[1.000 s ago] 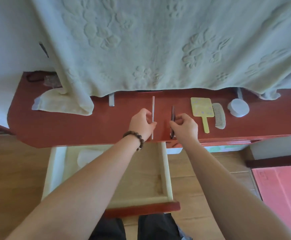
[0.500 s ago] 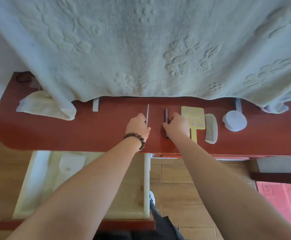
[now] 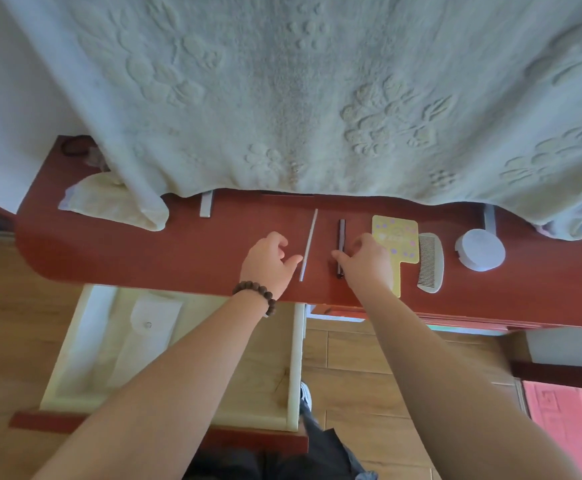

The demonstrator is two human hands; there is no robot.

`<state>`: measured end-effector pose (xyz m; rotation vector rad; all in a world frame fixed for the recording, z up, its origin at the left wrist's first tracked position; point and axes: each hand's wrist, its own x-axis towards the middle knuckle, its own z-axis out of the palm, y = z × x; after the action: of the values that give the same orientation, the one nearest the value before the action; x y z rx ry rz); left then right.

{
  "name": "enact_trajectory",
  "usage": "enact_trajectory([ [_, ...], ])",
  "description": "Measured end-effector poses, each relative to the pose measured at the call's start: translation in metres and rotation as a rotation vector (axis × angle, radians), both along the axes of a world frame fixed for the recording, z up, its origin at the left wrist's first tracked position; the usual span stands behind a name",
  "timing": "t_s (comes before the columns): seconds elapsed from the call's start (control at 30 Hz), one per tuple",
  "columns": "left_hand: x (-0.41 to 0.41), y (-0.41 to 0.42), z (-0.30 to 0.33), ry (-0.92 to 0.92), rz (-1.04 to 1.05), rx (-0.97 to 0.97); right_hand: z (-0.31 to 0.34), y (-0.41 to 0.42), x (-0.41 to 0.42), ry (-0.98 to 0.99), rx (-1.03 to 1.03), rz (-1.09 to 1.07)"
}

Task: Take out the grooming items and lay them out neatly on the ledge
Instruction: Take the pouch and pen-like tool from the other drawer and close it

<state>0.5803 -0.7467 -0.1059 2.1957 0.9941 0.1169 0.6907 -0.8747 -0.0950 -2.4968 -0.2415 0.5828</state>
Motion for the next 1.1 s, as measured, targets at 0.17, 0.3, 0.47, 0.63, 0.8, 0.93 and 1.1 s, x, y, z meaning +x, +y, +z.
enact_trajectory([
  [0.17,-0.071,0.009,0.009,-0.101,0.108,0.043,0.016,0.003,-0.038,-0.082,0.134,0.053],
  [0.3,-0.140,0.032,0.000,0.019,0.203,0.057,0.019,0.018,-0.091,-0.016,0.274,0.163],
  [0.47,-0.207,0.074,-0.022,0.228,0.314,0.001,-0.003,0.047,-0.165,0.126,0.219,0.356],
  [0.63,-0.243,0.116,-0.039,0.397,0.412,-0.188,-0.037,0.090,-0.232,0.360,0.073,0.431],
  [0.8,-0.267,0.136,-0.055,0.435,0.301,-0.393,-0.067,0.139,-0.287,0.498,-0.022,0.324],
  [0.93,-0.281,0.147,-0.068,0.388,0.280,-0.567,-0.087,0.164,-0.313,0.667,0.057,0.021],
  [1.1,-0.287,0.158,-0.073,0.362,0.172,-0.500,-0.102,0.176,-0.322,0.740,0.188,-0.286],
])
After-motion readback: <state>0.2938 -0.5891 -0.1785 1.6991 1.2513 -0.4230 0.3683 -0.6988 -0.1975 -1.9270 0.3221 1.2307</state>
